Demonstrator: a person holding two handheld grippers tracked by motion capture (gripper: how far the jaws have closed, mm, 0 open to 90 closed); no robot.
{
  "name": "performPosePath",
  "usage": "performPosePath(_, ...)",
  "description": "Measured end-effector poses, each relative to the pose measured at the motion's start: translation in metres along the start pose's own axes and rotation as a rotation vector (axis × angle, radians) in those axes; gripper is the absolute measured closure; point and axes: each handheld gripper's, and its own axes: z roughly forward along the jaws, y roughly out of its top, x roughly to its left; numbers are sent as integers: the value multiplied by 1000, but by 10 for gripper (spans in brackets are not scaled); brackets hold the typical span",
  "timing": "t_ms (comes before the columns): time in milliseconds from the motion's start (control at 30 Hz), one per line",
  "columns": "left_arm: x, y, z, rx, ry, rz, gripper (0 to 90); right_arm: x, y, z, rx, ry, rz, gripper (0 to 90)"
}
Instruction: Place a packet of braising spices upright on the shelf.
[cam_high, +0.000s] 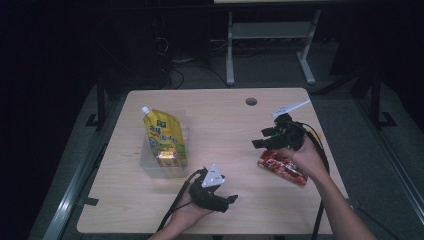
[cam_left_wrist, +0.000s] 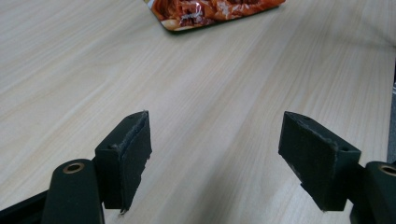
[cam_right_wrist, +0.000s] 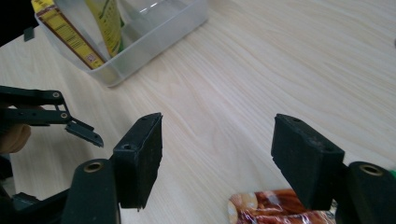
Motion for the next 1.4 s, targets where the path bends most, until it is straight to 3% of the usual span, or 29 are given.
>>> performPosePath(300, 4, 9, 3, 4, 6, 7, 260, -13, -17, -13, -22, -47, 71, 310)
performPosePath(333, 5, 10, 4, 4, 7, 11, 261, -15, -20, -16, -10, -56, 98, 297)
performPosePath(467, 6, 17, 10, 2, 8, 22, 266, -19, -23, -21, -15, -72, 110, 297)
performPosePath(600, 6, 24, 18, 4, 4, 23, 282, -25, -30, -23, -8, -103, 122, 296)
performPosePath(967, 9, 49, 47, 3, -3, 26, 306, -52, -54, -39, -14, -171, 211, 294)
performPosePath(1233, 11, 62, 66, 4, -15, 16, 396, -72, -66, -53, -11, -216, 266, 291)
performPosePath(1400, 10, 67, 76, 12, -29, 30, 414, -82, -71, -57, -5, -240, 291, 289)
